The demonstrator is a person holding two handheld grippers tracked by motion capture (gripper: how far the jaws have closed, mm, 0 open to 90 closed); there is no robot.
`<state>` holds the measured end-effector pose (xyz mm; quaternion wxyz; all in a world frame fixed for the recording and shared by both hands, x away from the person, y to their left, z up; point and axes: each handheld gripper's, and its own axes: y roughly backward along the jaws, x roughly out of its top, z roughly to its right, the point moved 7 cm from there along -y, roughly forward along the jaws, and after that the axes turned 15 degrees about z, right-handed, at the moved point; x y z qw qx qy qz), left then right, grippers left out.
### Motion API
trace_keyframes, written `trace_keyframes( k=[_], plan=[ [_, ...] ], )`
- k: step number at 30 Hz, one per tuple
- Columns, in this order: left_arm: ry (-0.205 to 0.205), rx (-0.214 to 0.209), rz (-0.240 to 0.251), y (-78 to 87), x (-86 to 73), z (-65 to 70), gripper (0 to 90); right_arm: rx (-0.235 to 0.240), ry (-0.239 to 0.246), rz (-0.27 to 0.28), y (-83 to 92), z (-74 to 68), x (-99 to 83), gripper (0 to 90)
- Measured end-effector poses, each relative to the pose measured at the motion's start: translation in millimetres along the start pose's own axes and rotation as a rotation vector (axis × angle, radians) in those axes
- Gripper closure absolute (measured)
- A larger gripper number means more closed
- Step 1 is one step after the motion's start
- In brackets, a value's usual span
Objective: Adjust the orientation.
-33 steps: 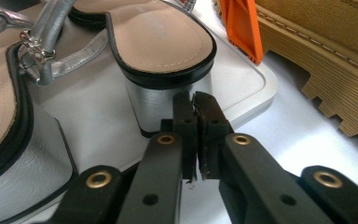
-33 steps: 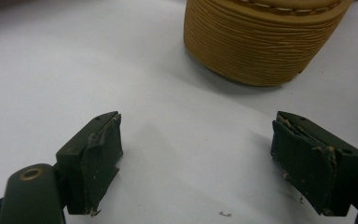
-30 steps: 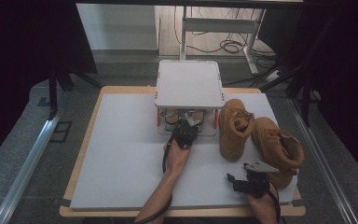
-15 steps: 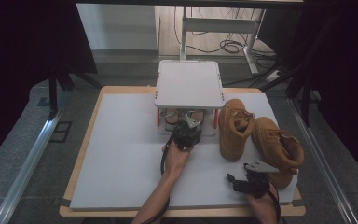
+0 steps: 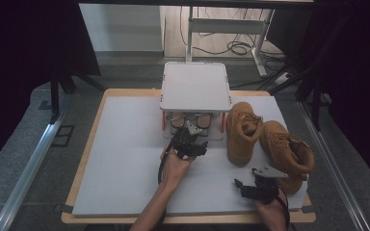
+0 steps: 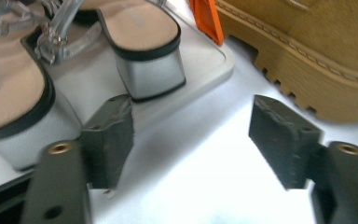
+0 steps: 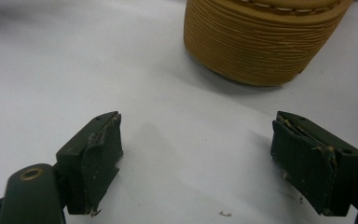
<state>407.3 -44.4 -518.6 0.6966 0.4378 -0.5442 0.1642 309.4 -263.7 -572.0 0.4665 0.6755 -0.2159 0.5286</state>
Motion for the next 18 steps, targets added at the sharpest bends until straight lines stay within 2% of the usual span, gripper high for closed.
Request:
trace_keyframes(
  k=[5, 9, 13, 18],
  plan=[
    [0.006, -0.023, -0.015, 13.6, -6.3, -1.9, 24.1, 0.0, 0.0, 0.0, 0.0, 0.0, 0.0, 16.4],
    [-0.01, -0.042, -0.044, 26.5, -13.5, -2.0, 18.6, -0.001, 0.0, 0.0, 0.0, 0.0, 0.0, 16.4],
    [0.001, -0.056, -0.052, 41.7, -21.8, -4.7, 15.0, -0.002, -0.003, -0.002, 0.1, -0.4, -0.1, 16.4],
    [-0.028, -0.057, -0.052, 58.4, -30.3, -8.5, 12.7, -0.002, 0.001, -0.001, 0.0, -0.2, 0.0, 16.4]
  ],
)
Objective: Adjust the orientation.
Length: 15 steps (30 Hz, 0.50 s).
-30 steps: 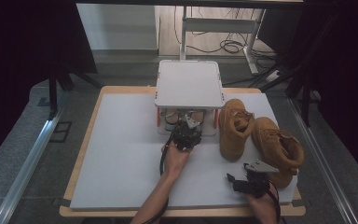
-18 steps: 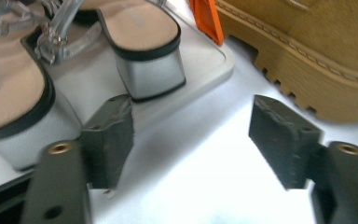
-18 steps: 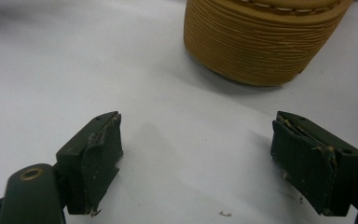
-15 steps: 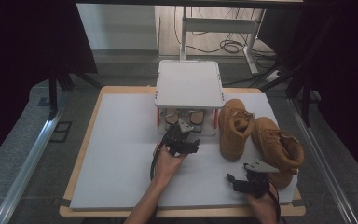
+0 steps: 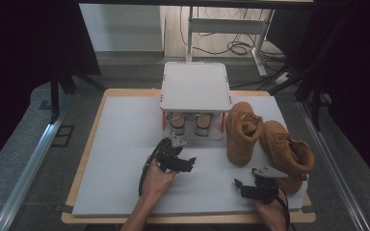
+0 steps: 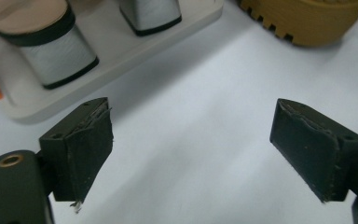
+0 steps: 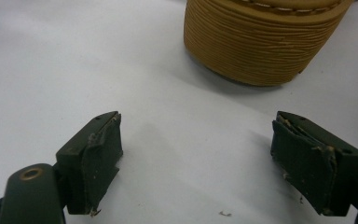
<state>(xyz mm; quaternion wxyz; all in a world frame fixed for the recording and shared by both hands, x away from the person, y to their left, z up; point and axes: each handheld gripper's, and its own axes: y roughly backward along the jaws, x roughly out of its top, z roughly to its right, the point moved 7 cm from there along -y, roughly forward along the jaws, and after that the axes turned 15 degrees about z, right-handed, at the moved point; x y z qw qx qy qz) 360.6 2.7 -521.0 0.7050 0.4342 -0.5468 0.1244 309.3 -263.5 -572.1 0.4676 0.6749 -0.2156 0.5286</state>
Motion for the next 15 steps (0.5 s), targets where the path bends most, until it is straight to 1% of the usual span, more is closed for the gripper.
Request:
trace_keyframes(
  k=[4, 6, 9, 15],
  plan=[
    [-0.019, 0.002, 0.004, 13.7, -8.3, -3.1, 12.0, -0.001, 0.001, -0.001, 0.0, -0.1, 0.0, 16.3],
    [-0.021, 0.005, 0.004, 19.8, -12.9, -4.4, 11.8, -0.003, 0.002, -0.001, -0.1, -0.2, 0.0, 16.3],
    [-0.03, 0.012, -0.008, 29.5, -21.8, -7.6, 11.8, -0.007, 0.003, -0.003, -0.2, -0.3, 0.1, 16.1],
    [-0.01, 0.027, -0.021, 43.5, -42.6, -17.4, 11.8, -0.008, 0.003, -0.007, -0.8, -0.4, 0.5, 15.9]
  ],
)
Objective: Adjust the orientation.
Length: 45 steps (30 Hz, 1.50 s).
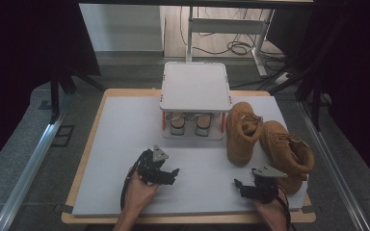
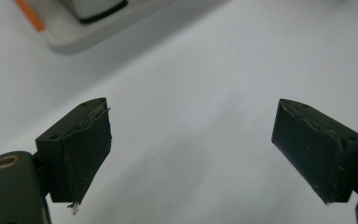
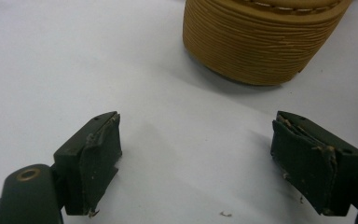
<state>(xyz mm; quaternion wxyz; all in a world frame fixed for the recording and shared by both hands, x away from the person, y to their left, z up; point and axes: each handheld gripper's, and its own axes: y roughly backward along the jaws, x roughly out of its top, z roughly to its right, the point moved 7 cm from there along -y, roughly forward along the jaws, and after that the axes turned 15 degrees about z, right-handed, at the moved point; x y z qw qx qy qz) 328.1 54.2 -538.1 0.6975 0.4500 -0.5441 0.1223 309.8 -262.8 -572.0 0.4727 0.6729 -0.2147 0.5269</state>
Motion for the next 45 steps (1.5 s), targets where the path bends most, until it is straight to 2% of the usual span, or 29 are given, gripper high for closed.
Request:
trace_keyframes(
  k=[4, 9, 13, 19, 21, 23, 26, 30, 32, 35, 37, 40, 45],
  plan=[
    [0.013, -0.005, 0.013, 4.9, -11.8, -4.7, 11.8, -0.002, -0.001, -0.006, -0.2, 0.0, 0.2, 15.6],
    [0.002, 0.005, -0.029, 5.7, -29.3, -8.7, 11.9, -0.005, -0.007, -0.016, -0.7, -0.5, 0.8, 15.3],
    [0.034, 0.006, -0.034, 2.0, -39.4, -9.6, 11.9, -0.009, -0.008, -0.025, -1.1, -0.7, 1.3, 14.9],
    [0.04, 0.01, -0.025, 0.9, -41.5, -9.8, 12.1, -0.01, -0.008, -0.033, -1.3, -0.9, 1.8, 15.7],
    [0.04, 0.012, -0.023, 0.9, -41.6, -10.0, 12.6, -0.019, -0.011, -0.026, 0.1, -0.9, 2.1, 22.2],
    [0.04, 0.013, -0.022, 0.9, -41.6, -10.1, 12.8, -0.012, -0.009, -0.008, 3.7, -2.2, 2.9, 39.8],
    [0.034, 0.011, -0.027, 1.4, -42.0, -10.4, 12.8, -0.01, 0.011, 0.003, 6.8, -4.9, 2.9, 50.7],
    [0.033, 0.011, -0.027, 1.5, -42.0, -10.5, 12.8, -0.048, 0.055, 0.012, 15.7, -5.7, 1.5, 63.6],
    [0.033, 0.011, -0.026, 1.4, -42.0, -10.4, 12.8, -0.069, 0.042, 0.024, 22.5, -1.7, -0.5, 68.7],
    [0.033, 0.011, -0.026, 1.5, -42.1, -10.4, 12.9, -0.09, -0.014, 0.042, 35.9, 8.8, -5.4, 77.8],
    [0.033, 0.011, -0.026, 1.5, -42.1, -10.4, 12.9, -0.105, -0.031, 0.05, 44.0, 16.1, -9.1, 83.5],
    [0.034, 0.013, -0.026, 1.5, -42.1, -10.3, 12.9, -0.13, -0.04, 0.053, 53.7, 25.3, -14.3, 88.6],
    [0.035, 0.013, -0.024, 1.4, -42.0, -10.2, 12.9, -0.187, -0.037, 0.057, 66.3, 39.8, -20.6, 89.3]
  ],
)
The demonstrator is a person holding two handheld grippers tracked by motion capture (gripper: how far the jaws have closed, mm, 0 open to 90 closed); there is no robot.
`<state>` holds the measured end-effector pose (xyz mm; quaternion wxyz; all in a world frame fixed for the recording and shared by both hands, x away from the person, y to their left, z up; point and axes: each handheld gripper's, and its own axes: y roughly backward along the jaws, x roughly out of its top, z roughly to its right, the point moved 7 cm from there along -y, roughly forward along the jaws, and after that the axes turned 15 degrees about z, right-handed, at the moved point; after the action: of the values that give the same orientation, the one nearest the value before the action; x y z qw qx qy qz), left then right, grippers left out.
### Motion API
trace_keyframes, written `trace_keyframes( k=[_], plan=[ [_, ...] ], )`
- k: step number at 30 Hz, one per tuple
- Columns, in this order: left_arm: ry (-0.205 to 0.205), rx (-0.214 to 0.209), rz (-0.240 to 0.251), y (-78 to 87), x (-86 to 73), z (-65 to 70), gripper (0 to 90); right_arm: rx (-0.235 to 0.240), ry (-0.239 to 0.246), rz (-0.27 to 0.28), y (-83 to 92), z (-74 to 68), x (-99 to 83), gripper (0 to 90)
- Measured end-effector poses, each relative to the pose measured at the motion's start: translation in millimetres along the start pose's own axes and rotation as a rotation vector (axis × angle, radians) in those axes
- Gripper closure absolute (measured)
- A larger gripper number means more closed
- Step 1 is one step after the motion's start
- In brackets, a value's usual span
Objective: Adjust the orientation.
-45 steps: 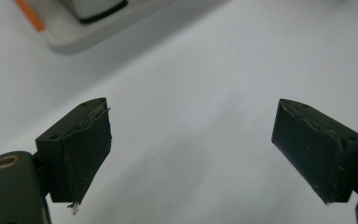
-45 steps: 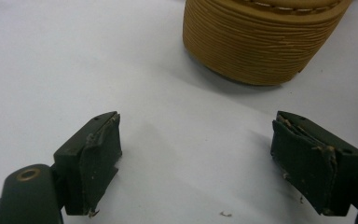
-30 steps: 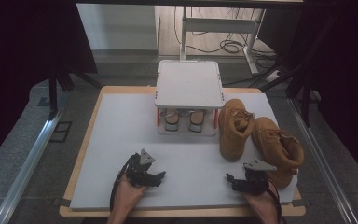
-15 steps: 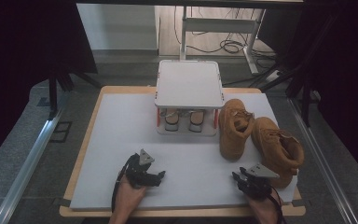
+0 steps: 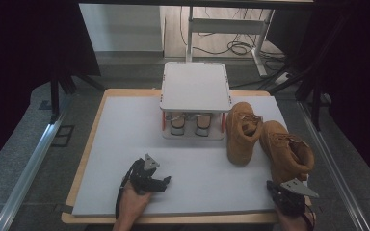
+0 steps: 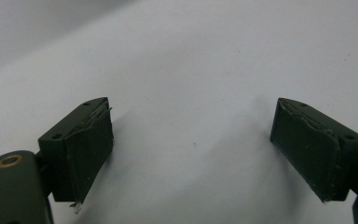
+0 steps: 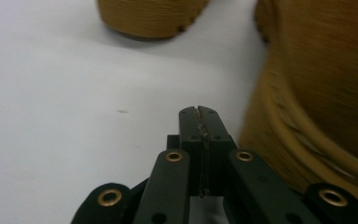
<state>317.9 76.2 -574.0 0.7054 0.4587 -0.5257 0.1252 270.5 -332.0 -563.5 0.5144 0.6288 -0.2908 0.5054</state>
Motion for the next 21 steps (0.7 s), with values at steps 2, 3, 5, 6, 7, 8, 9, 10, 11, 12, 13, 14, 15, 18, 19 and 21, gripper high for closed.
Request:
trace_keyframes(
  k=[2, 3, 5, 6, 7, 8, 9, 10, 11, 12, 13, 14, 15, 18, 19, 21],
  plan=[
    [0.0, 0.0, 0.0, 0.0, 0.0, 0.0, 12.9, -0.019, 0.01, 0.0, 2.8, 6.0, -1.2, 89.5],
    [-0.001, -0.002, -0.002, 0.1, -0.1, -0.1, 12.9, -0.01, 0.0, 0.005, 3.5, 6.9, -1.2, 89.6],
    [-0.001, -0.001, -0.002, 0.2, -0.1, -0.2, 13.0, -0.014, 0.016, 0.006, 3.4, 6.4, -1.7, 89.6],
    [0.001, 0.0, 0.0, 0.0, 0.0, -0.1, 13.0, -0.018, 0.033, 0.003, 3.3, 6.1, -1.8, 89.6],
    [-0.001, -0.001, -0.001, 0.2, -0.1, -0.2, 13.0, -0.02, 0.049, 0.002, 3.1, 5.8, -1.8, 89.7],
    [-0.001, -0.001, -0.001, 0.1, -0.1, -0.1, 13.0, -0.015, 0.052, 0.001, 3.3, 6.3, -1.8, 89.7],
    [0.0, -0.001, -0.001, 0.2, -0.1, -0.1, 13.0, -0.008, 0.048, 0.002, 3.4, 6.9, -1.7, 89.8],
    [-0.001, -0.001, -0.001, 0.2, -0.1, -0.2, 13.0, 0.002, 0.04, 0.003, 3.7, 7.9, -1.6, 89.8],
    [0.001, 0.0, 0.0, 0.0, 0.0, -0.1, 13.0, 0.006, 0.039, 0.002, 3.9, 8.4, -1.7, 89.8],
    [0.002, 0.0, 0.001, 0.0, 0.0, -0.1, 13.0, 0.009, 0.042, 0.001, 4.2, 9.1, -1.7, 89.8],
    [-0.001, -0.001, -0.001, 0.2, -0.1, -0.2, 13.0, 0.009, 0.046, 0.0, 4.4, 9.5, -1.8, 89.8],
    [0.0, -0.001, -0.001, 0.2, -0.1, -0.2, 13.0, 0.009, 0.05, -0.001, 4.5, 10.0, -1.8, 89.8],
    [0.0, -0.001, -0.001, 0.2, -0.1, -0.2, 13.0, 0.008, 0.057, -0.003, 4.9, 10.9, -2.0, 89.8],
    [0.0, -0.001, -0.001, 0.2, -0.1, -0.2, 13.1, 0.002, 0.053, -0.003, 6.5, 13.9, -2.7, 89.9],
    [0.0, -0.001, -0.001, 0.2, -0.1, -0.2, 13.1, -0.001, 0.05, 0.0, 7.3, 15.9, -3.1, 89.9],
    [0.0, -0.001, -0.001, 0.2, -0.1, -0.2, 13.1, -0.008, 0.047, 0.003, 9.5, 20.6, -4.2, 89.9]
  ],
)
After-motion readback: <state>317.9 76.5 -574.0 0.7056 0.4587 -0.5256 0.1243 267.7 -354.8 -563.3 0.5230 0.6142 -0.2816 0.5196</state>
